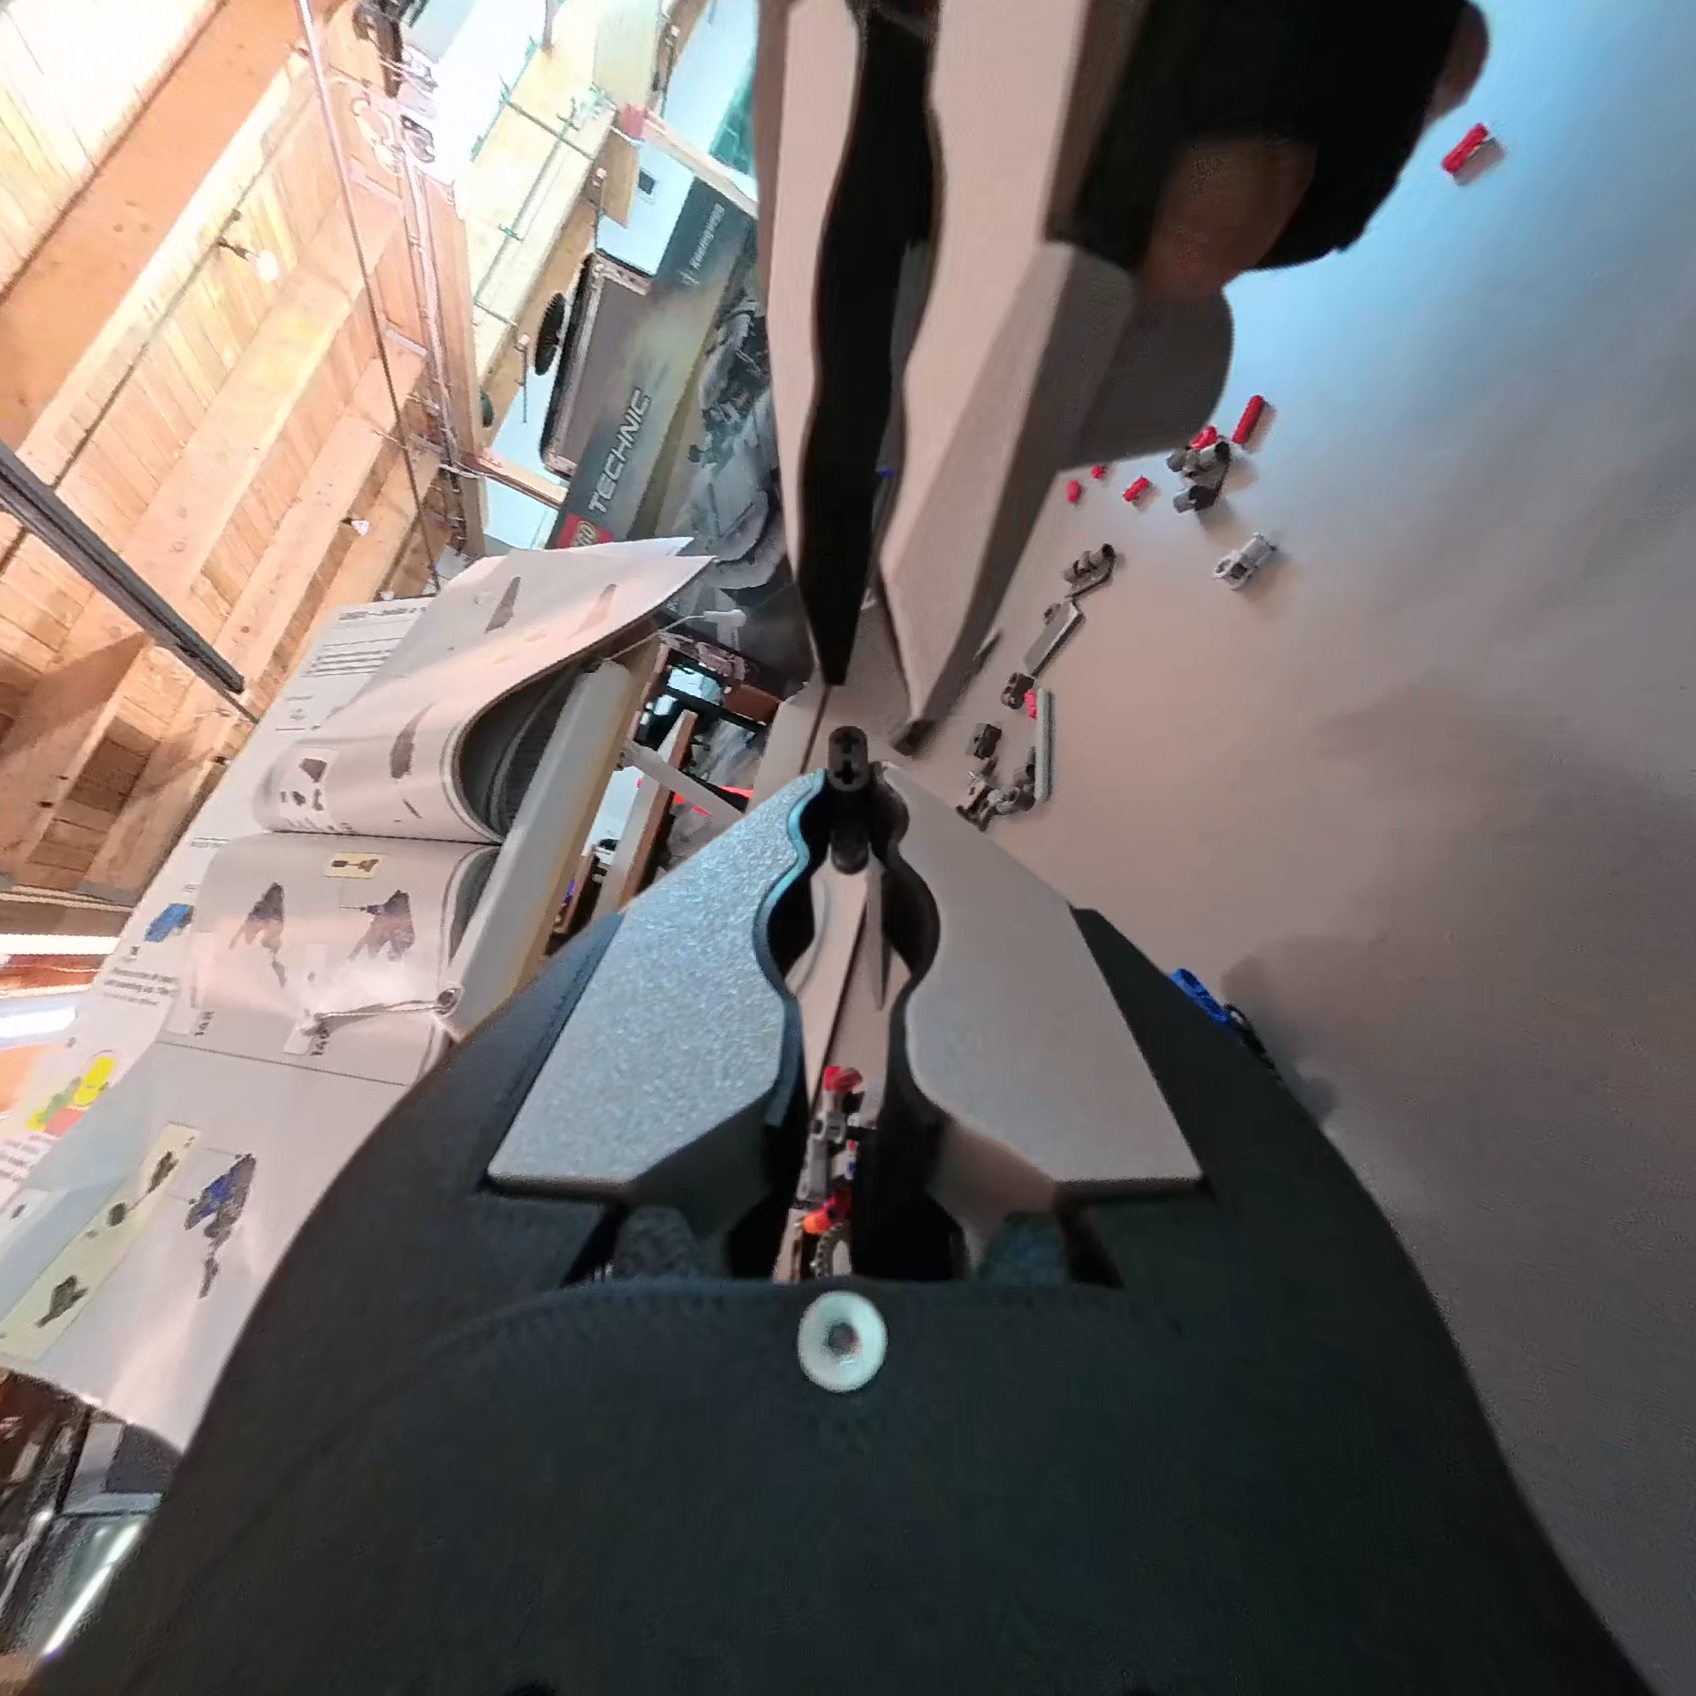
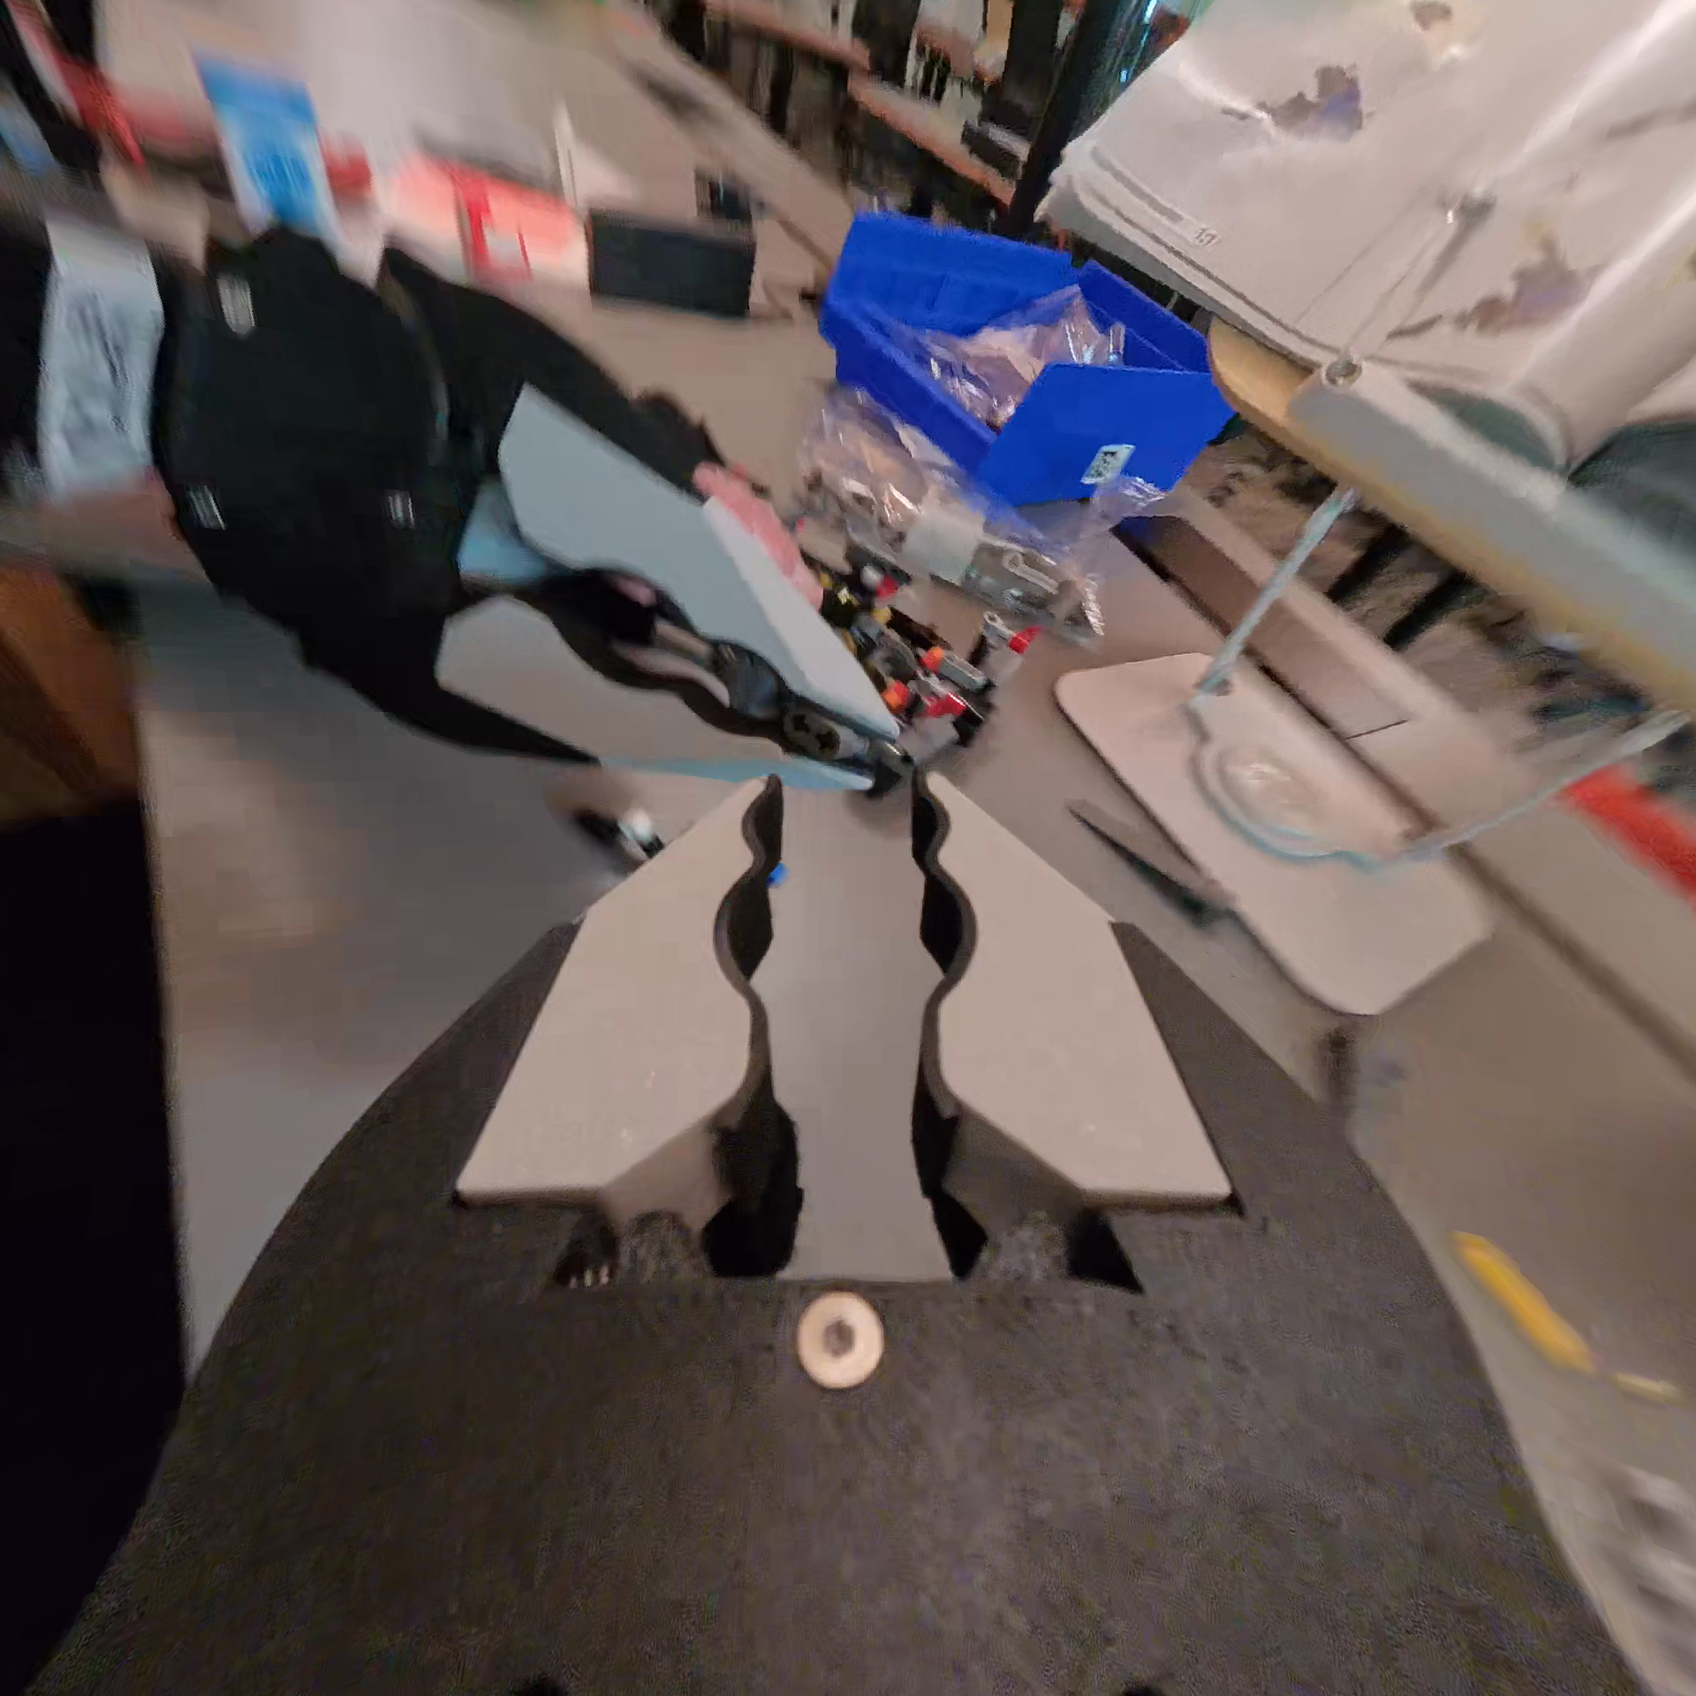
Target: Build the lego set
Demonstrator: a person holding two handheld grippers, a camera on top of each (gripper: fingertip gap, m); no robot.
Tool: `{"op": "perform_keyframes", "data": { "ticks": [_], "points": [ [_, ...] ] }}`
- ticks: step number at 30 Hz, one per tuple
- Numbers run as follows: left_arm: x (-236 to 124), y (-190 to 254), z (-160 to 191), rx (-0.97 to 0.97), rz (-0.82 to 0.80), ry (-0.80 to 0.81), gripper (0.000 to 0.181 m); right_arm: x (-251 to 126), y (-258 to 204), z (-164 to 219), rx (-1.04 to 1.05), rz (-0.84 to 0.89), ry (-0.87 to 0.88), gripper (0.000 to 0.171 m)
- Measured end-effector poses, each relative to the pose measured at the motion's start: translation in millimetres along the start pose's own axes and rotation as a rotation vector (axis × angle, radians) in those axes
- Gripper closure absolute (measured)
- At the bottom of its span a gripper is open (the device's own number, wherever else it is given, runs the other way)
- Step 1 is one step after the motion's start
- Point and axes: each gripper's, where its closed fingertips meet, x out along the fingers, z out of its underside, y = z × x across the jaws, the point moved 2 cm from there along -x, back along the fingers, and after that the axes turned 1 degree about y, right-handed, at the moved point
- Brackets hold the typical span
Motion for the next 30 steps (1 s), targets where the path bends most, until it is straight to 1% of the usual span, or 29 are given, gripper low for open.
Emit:
{"op": "perform_keyframes", "data": {
  "ticks": [2,3,7,12,15,19,21,23,25,27,28,30],
  "points": [
    [-0.6,-3.0,-1.2,0.024,-0.033,0.0,0.177,1.2,-1.3,-5.6,0.2,-0.083,0.083,0.143],
    [-1.1,-3.9,-2.1,0.034,-0.046,0.002,0.177,2.9,-0.6,-5.1,0.266,-0.102,0.098,0.144],
    [-3.1,-4.0,-7.3,0.081,-0.073,0.021,0.177,9.2,-4.7,-6.7,0.377,-0.175,0.16,0.144],
    [-1.0,-3.6,-2.3,0.181,-0.108,-0.025,0.177,13.9,-2.9,-6.0,0.441,-0.156,0.175,0.148],
    [-2.0,-3.8,-5.9,0.222,-0.127,-0.019,0.177,11.6,-1.4,-8.0,0.572,-0.211,0.221,0.151],
    [-0.1,-1.1,-0.5,0.269,-0.133,-0.065,0.177,14.5,-2.1,-3.4,0.56,-0.145,0.219,0.153],
    [1.4,1.1,3.0,0.274,-0.129,-0.092,0.178,15.6,-1.8,-1.0,0.494,-0.059,0.199,0.152],
    [2.2,0.2,3.3,0.265,-0.142,-0.102,0.177,14.6,-3.3,-3.5,0.411,0.018,0.202,0.157],
    [2.2,-0.8,2.9,0.236,-0.137,-0.106,0.177,14.5,-3.6,-4.9,0.383,0.046,0.206,0.158],
    [2.8,-0.6,4.0,0.246,-0.142,-0.11,0.177,15.0,-3.3,-4.3,0.393,0.04,0.207,0.158],
    [2.7,-0.4,3.5,0.227,-0.136,-0.105,0.177,14.9,-2.8,-3.9,0.407,0.034,0.209,0.155],
    [2.8,-1.8,2.3,0.208,-0.139,-0.095,0.178,13.8,-2.7,-2.5,0.402,0.029,0.195,0.142]
  ]
}}
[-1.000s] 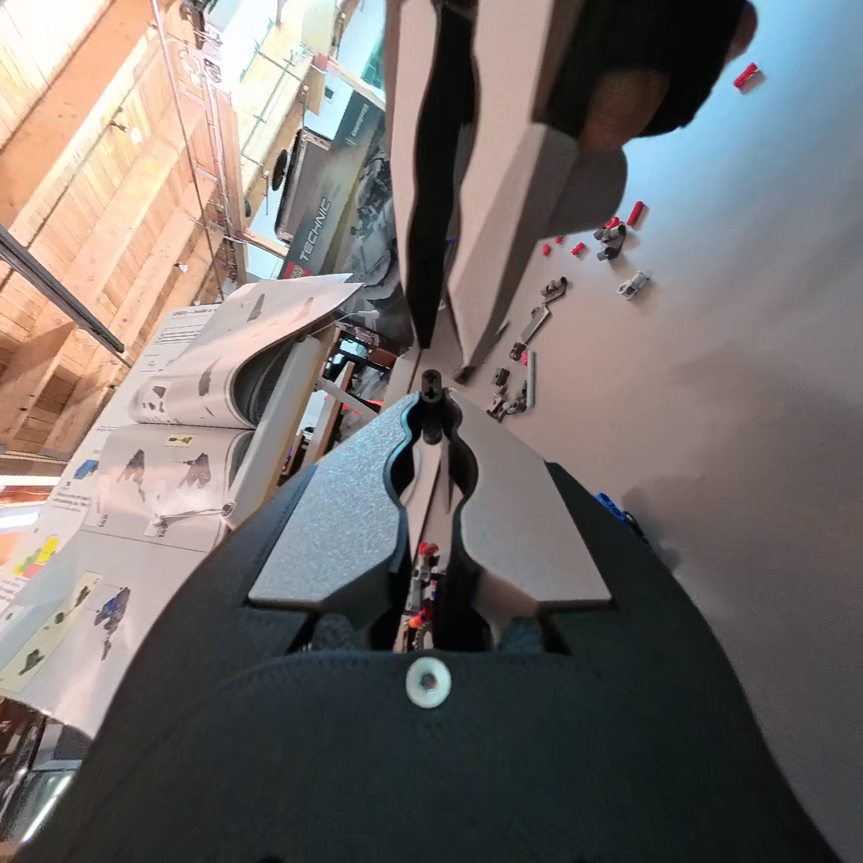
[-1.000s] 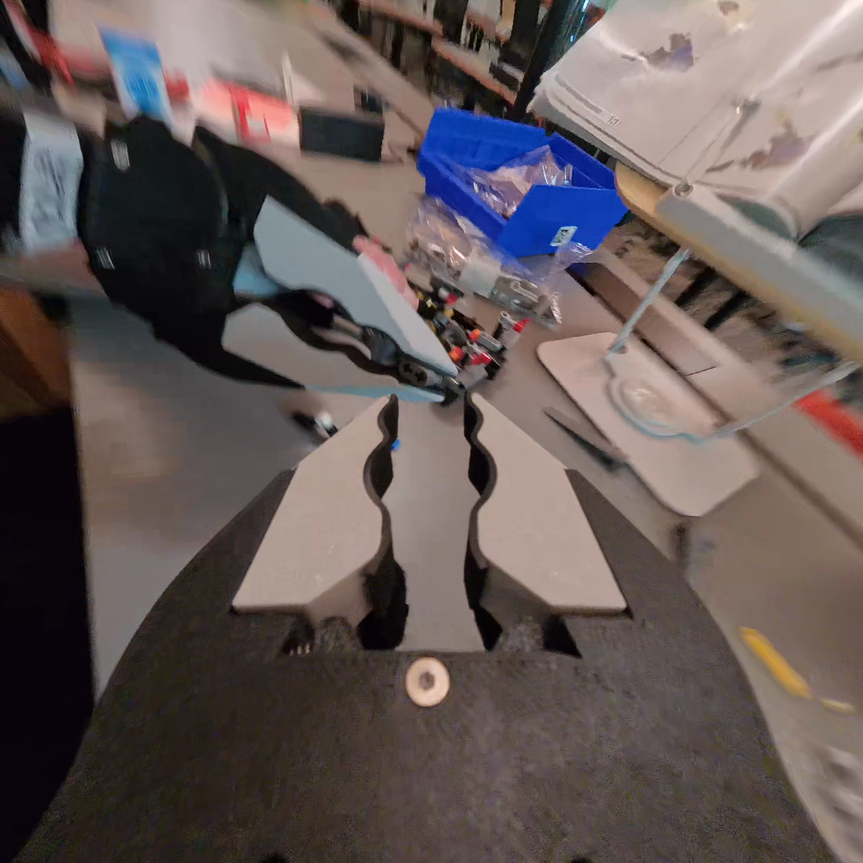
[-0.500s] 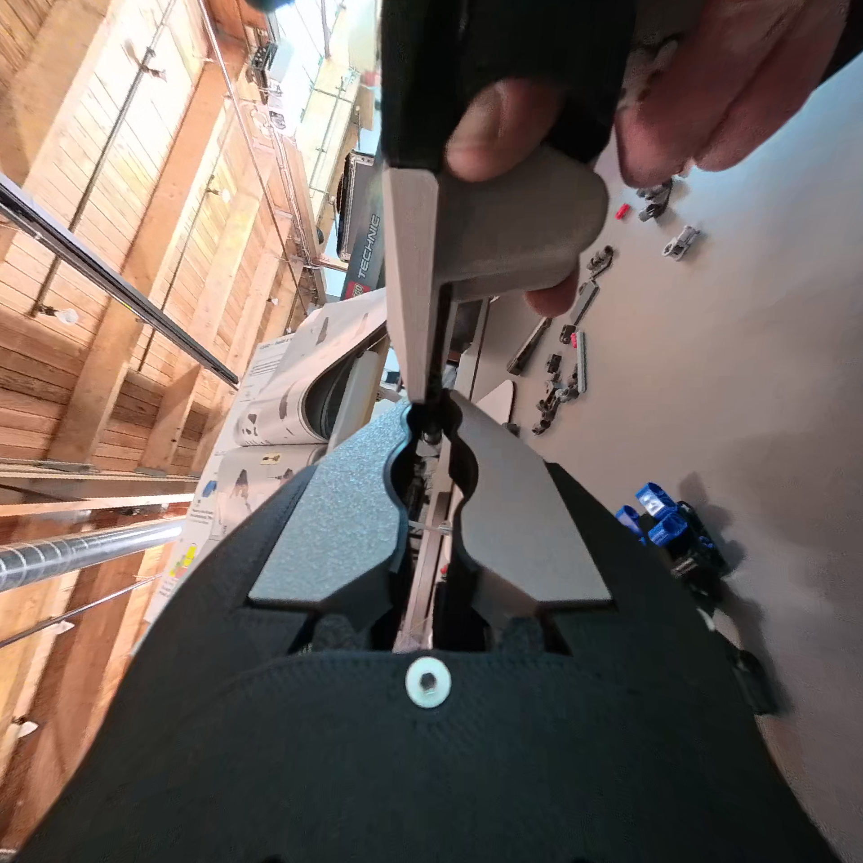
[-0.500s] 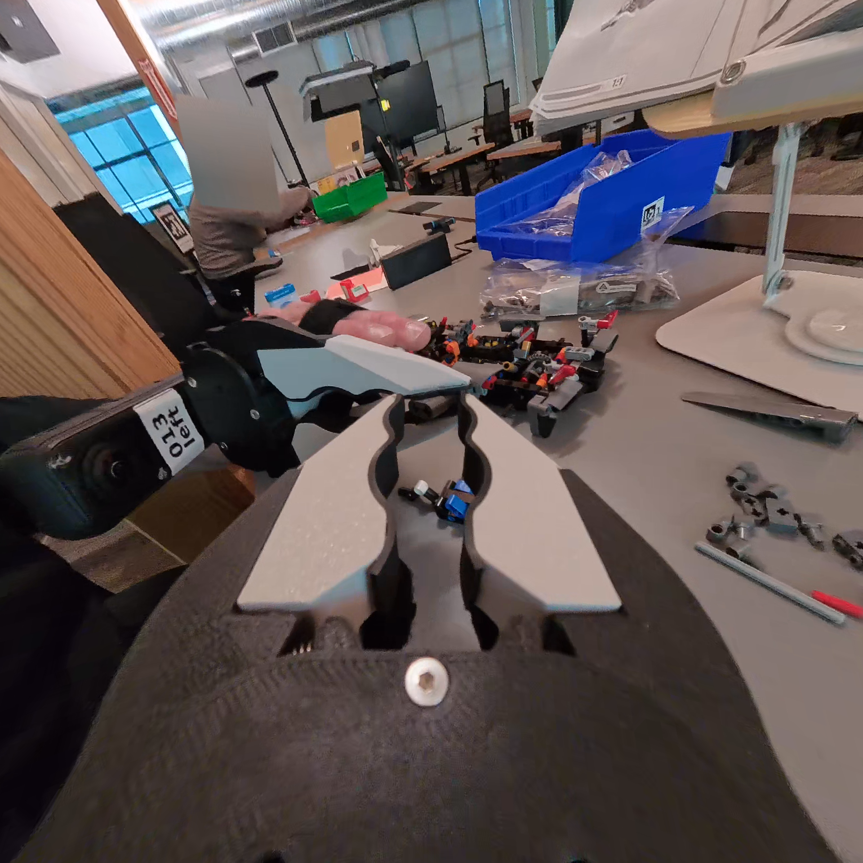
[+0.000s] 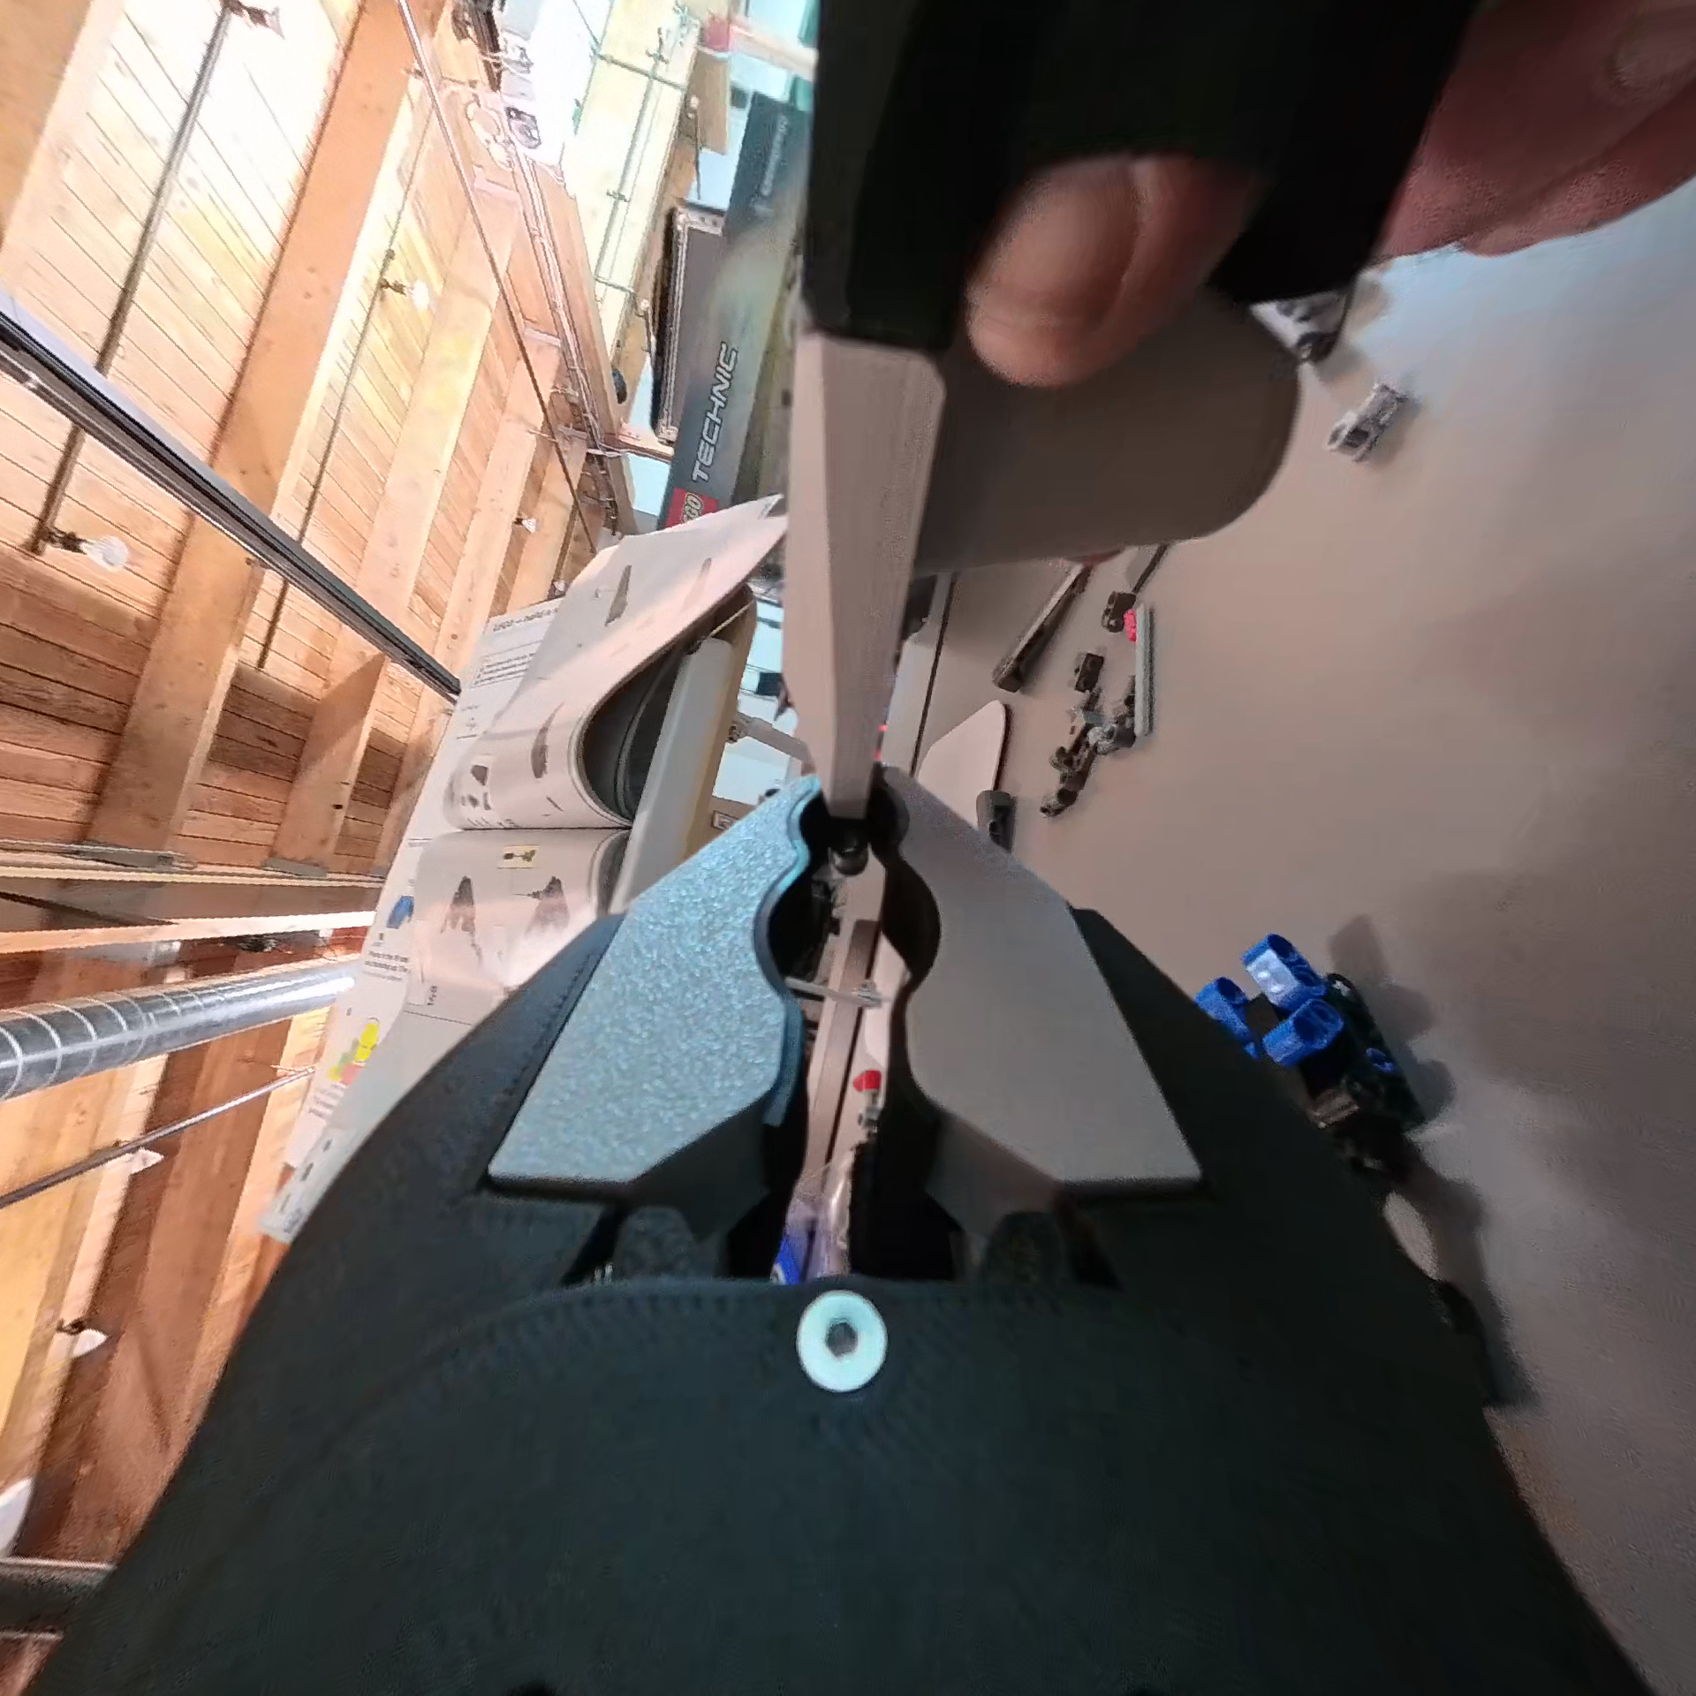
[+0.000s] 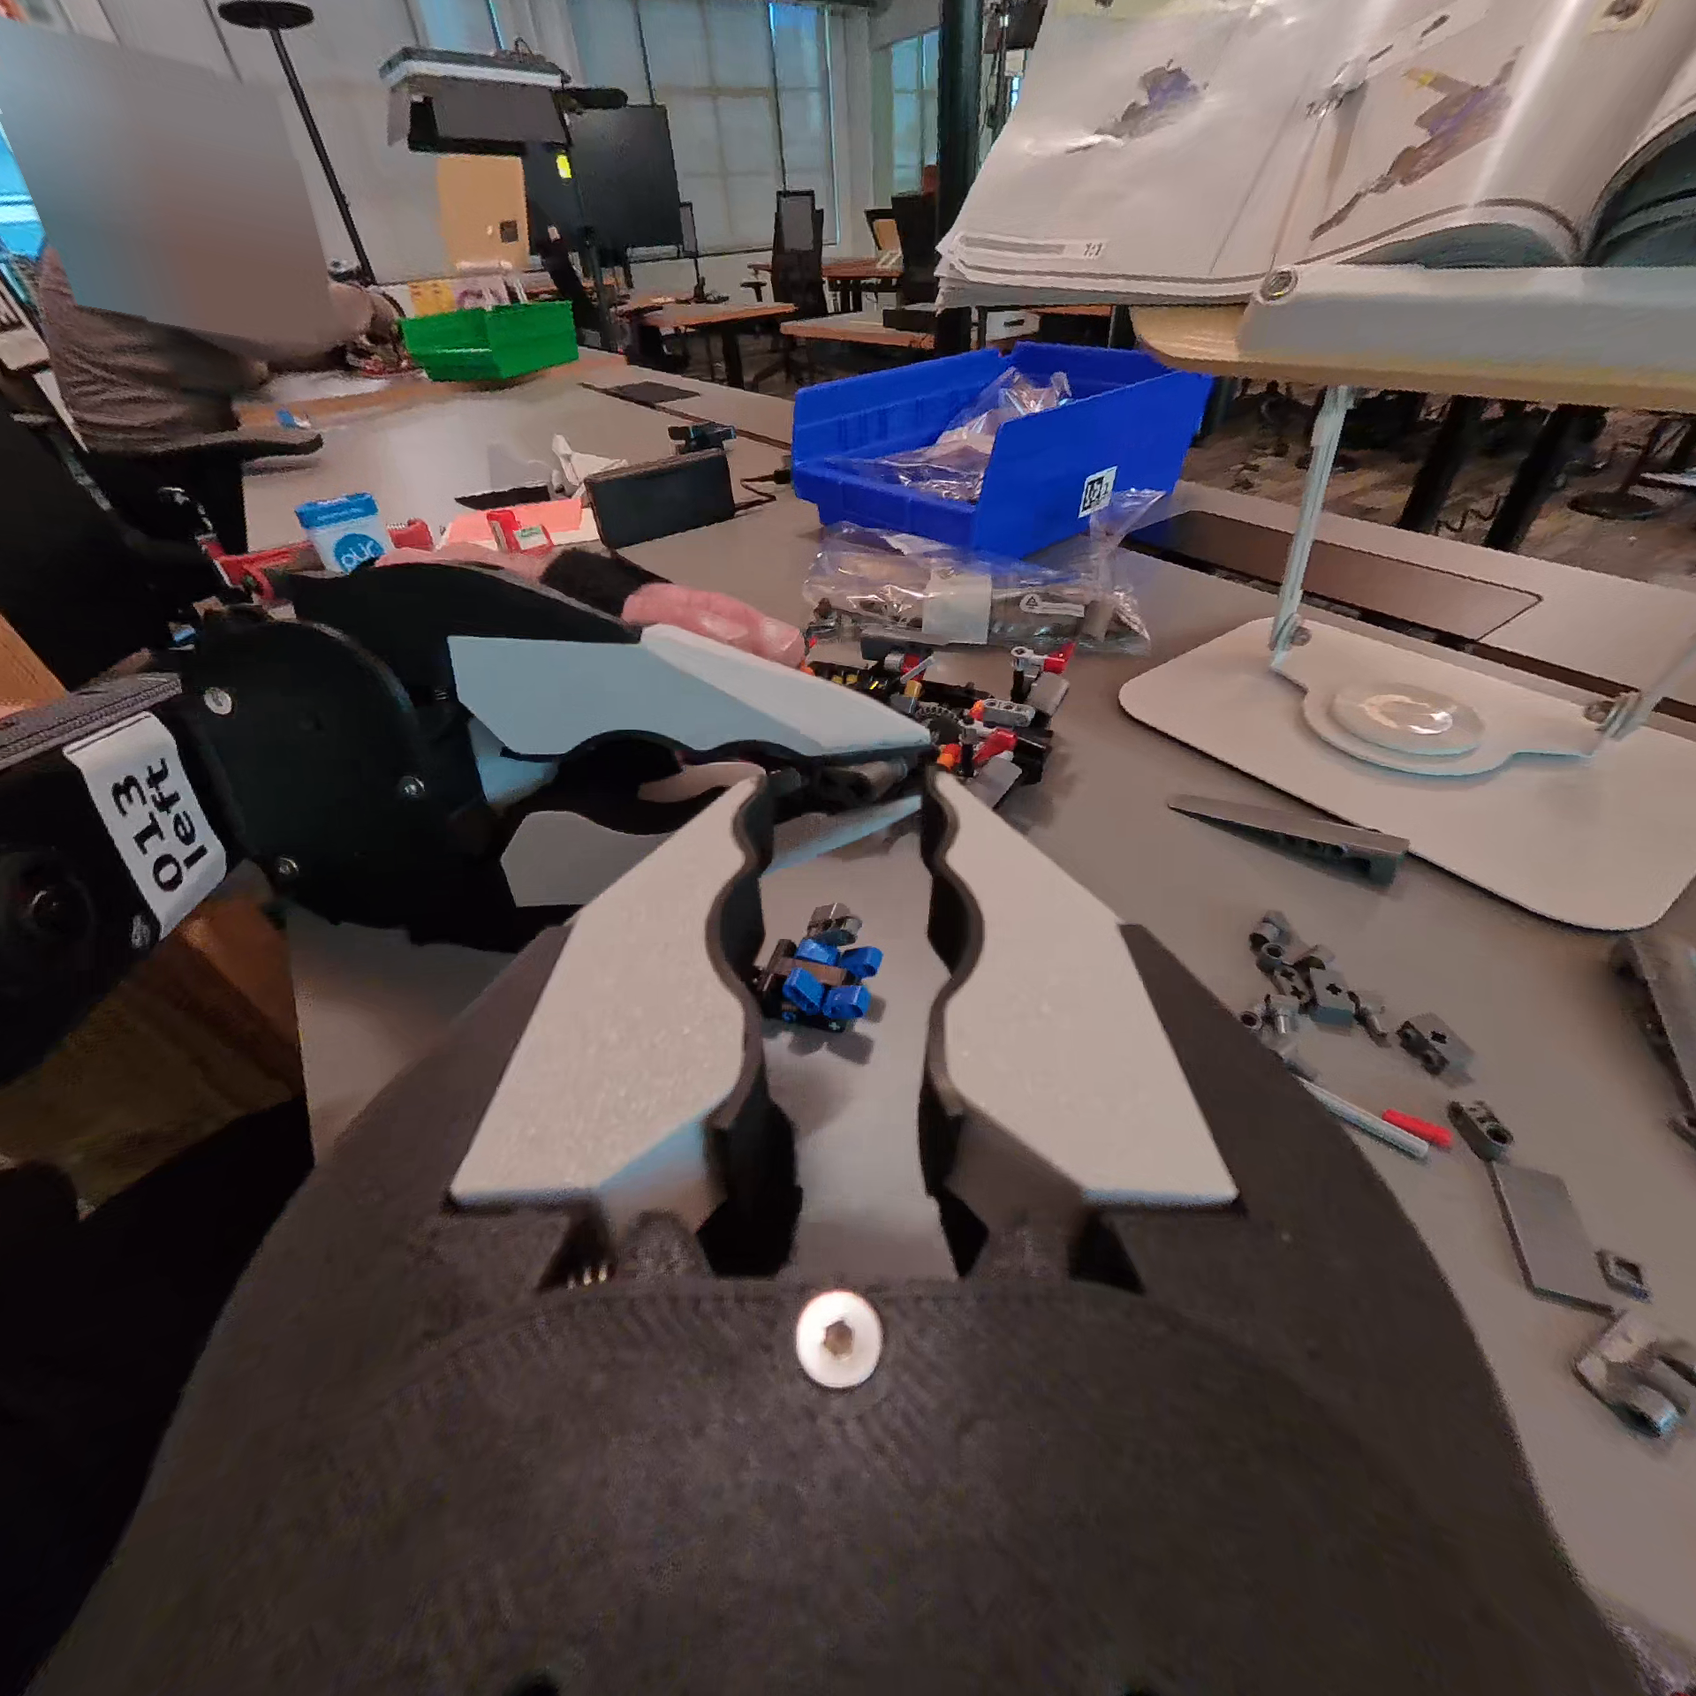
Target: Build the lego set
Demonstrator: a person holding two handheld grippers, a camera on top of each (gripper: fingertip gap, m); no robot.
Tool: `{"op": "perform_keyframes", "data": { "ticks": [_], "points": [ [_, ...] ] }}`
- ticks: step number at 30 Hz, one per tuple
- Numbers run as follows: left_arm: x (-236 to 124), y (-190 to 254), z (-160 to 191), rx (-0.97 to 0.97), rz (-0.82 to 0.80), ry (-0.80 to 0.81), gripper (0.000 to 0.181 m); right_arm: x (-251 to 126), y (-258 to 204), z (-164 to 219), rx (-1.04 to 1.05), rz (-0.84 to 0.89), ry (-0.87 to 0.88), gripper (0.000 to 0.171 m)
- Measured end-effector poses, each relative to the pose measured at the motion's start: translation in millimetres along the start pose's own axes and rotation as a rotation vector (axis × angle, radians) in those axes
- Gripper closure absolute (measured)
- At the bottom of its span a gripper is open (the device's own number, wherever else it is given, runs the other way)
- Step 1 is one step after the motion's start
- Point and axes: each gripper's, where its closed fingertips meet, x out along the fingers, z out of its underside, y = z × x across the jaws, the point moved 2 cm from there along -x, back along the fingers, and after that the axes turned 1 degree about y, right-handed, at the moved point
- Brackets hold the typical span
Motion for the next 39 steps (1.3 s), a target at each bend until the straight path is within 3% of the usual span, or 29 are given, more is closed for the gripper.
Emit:
{"op": "perform_keyframes", "data": {
  "ticks": [11,22,28,39],
  "points": [
    [-2.1,-0.1,-4.9,0.001,0.003,0.027,0.177,3.2,-1.0,1.1,-0.061,0.027,0.001,0.155],
    [-4.9,-14.2,-7.6,-0.131,-0.007,0.112,0.164,-11.0,9.1,-7.5,0.119,-0.101,0.09,0.158],
    [-7.5,-6.1,-12.9,-0.056,0.021,0.162,0.174,-12.6,8.0,-4.5,0.225,-0.204,0.08,0.158],
    [-6.6,0.4,-11.6,-0.025,0.057,0.133,0.177,-12.5,8.9,1.1,0.113,-0.171,0.004,0.156]
  ]
}}
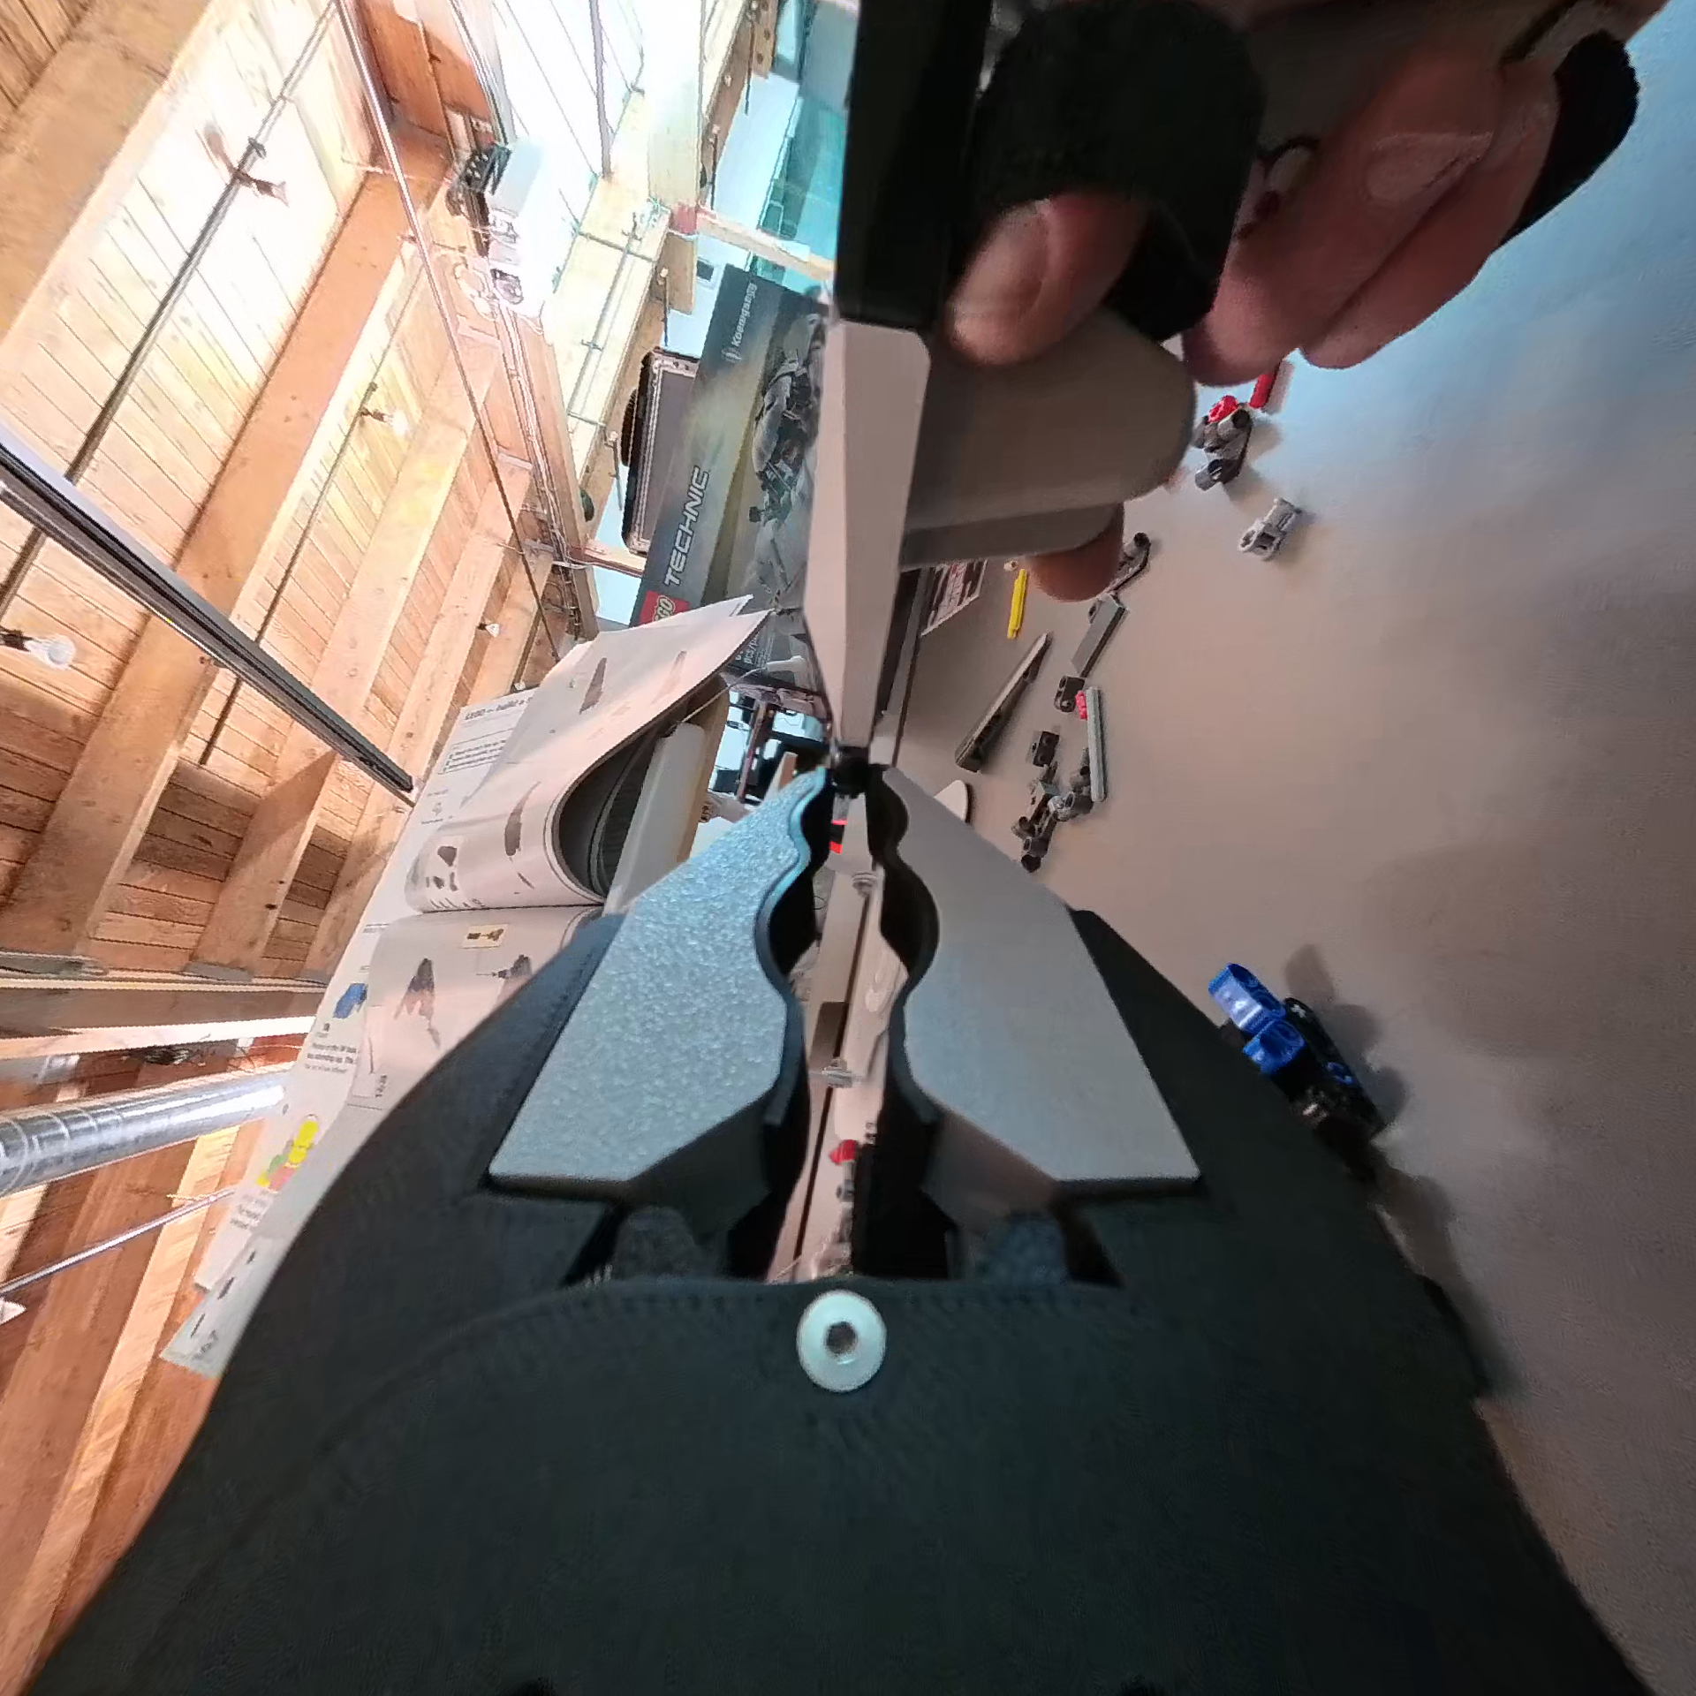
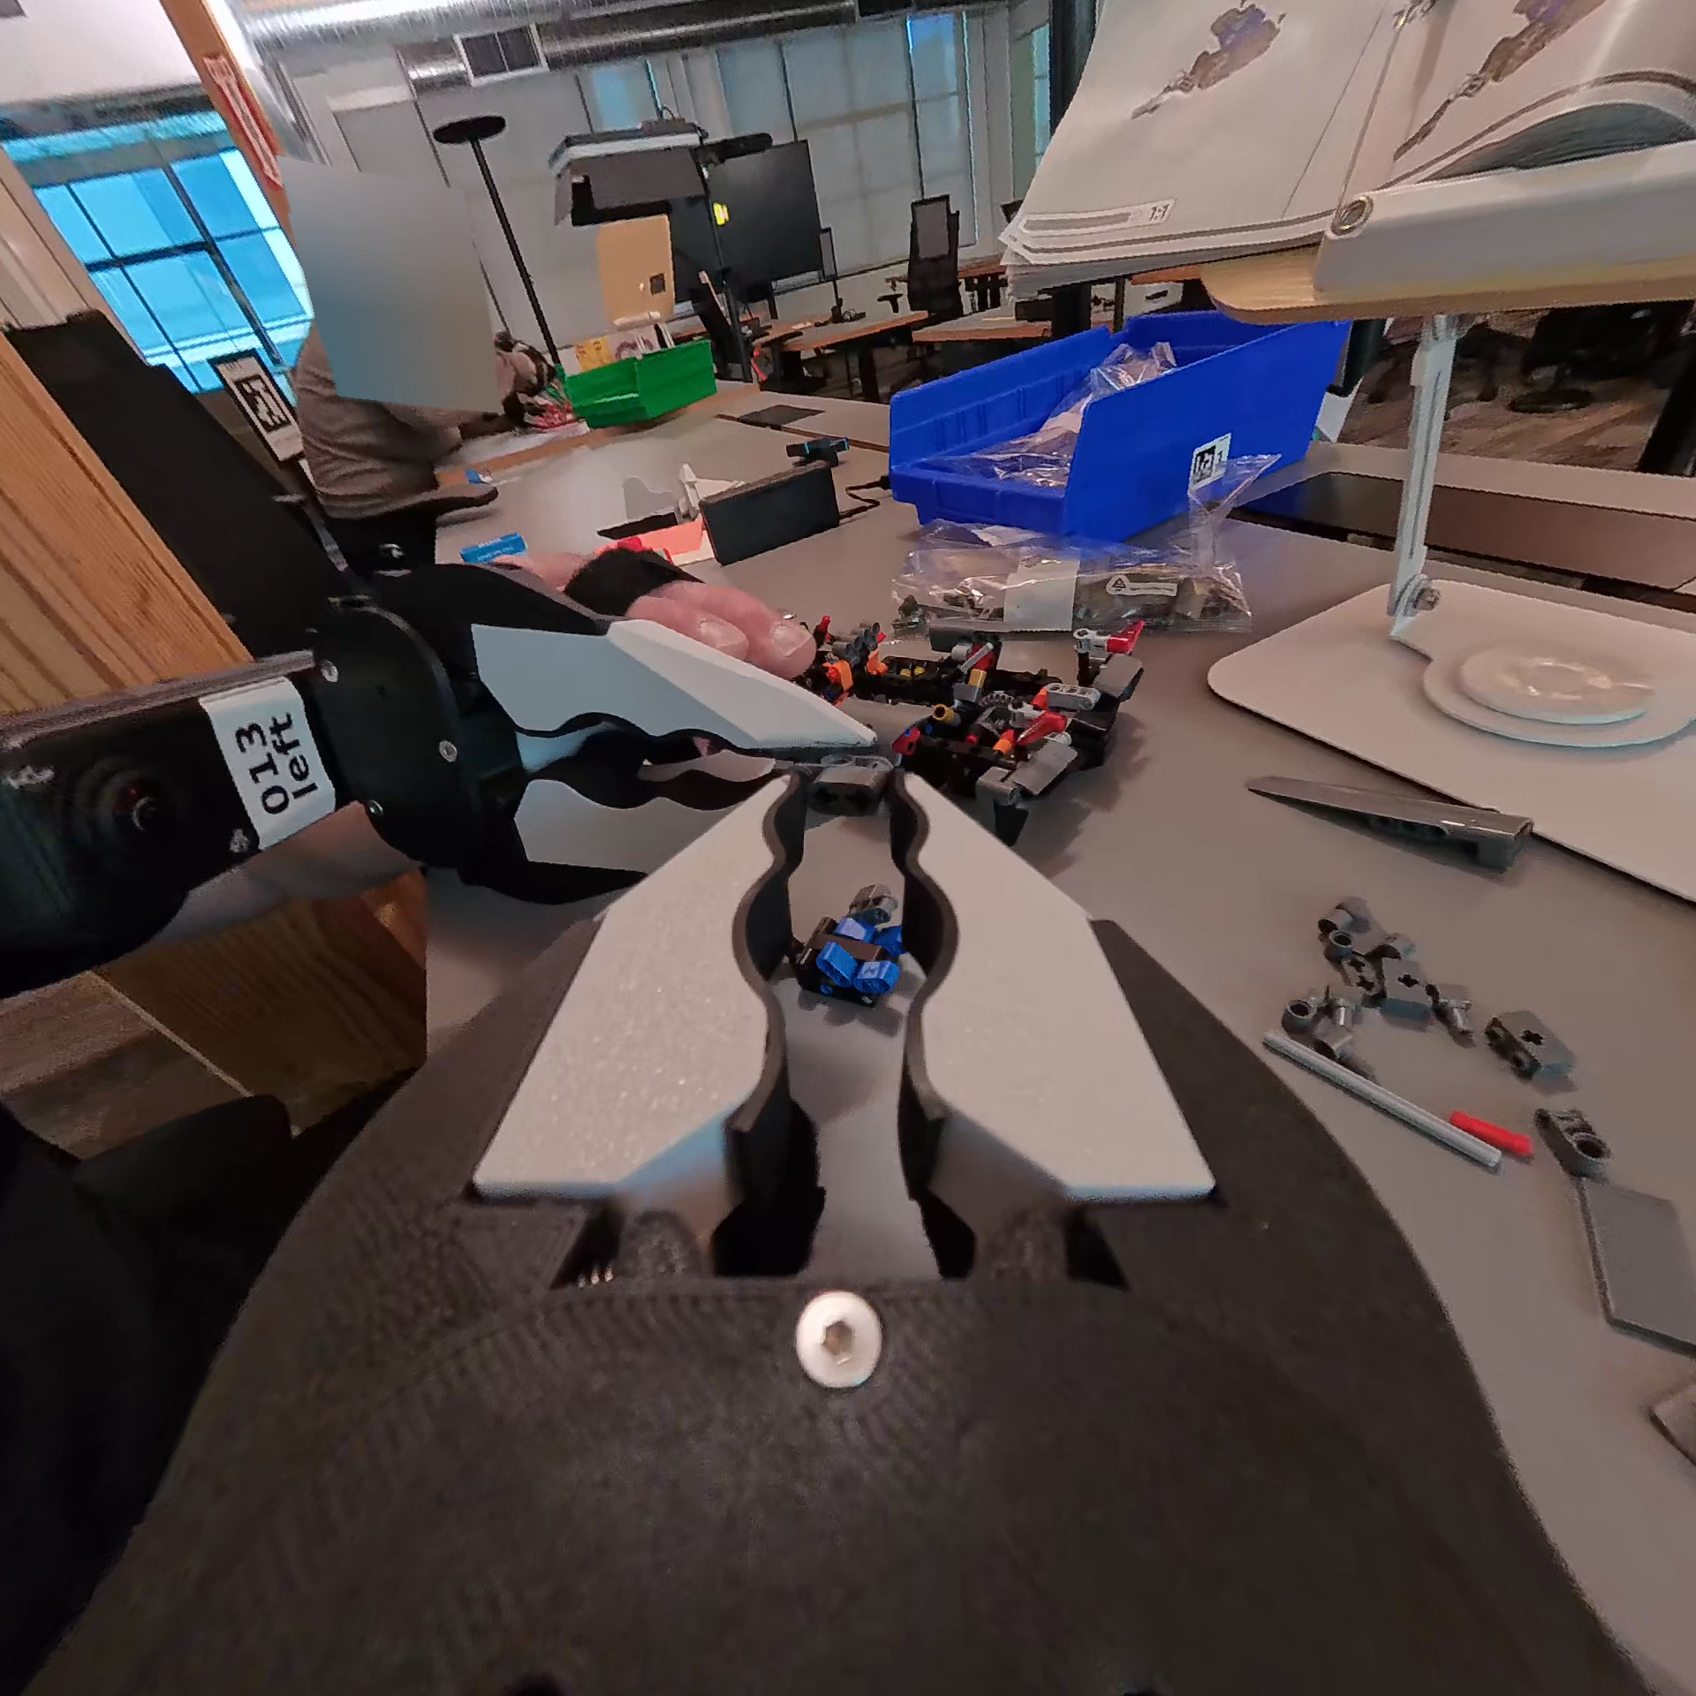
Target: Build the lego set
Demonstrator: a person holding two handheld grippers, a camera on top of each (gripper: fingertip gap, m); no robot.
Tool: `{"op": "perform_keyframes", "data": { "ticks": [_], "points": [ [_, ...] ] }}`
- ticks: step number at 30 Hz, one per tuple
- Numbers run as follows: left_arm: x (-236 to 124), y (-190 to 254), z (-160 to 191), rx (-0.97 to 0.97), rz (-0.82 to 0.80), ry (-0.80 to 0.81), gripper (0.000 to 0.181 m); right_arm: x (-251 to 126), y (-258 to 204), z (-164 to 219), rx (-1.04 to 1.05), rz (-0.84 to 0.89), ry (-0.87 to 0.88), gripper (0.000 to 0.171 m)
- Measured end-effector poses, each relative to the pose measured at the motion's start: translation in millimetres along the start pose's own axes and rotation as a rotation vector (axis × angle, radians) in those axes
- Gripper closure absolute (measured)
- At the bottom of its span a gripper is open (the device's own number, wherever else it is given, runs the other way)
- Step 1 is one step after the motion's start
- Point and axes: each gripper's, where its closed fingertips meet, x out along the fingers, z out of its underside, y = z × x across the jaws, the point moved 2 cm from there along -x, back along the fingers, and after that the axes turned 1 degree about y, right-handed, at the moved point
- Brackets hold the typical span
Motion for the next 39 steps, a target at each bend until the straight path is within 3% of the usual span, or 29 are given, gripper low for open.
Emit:
{"op": "perform_keyframes", "data": {
  "ticks": [7,18,23,30,39],
  "points": [
    [1.1,2.5,3.5,-0.05,0.043,-0.013,0.177,-0.2,-1.9,0.2,-0.14,0.043,-0.029,0.146],
    [0.0,7.5,3.9,-0.137,0.138,0.009,0.177,0.7,-3.8,9.4,-0.788,0.211,-0.248,0.145],
    [-0.6,11.4,3.3,-0.123,0.162,0.003,0.177,4.5,1.6,16.2,-0.996,0.277,-0.353,0.159],
    [-0.3,19.3,5.4,-0.099,0.202,-0.007,0.177,9.2,1.5,23.6,-1.133,0.297,-0.386,0.165],
    [2.7,17.3,6.1,-0.095,0.176,0.008,0.174,7.6,5.5,23.5,-1.052,0.279,-0.345,0.167]
  ]
}}
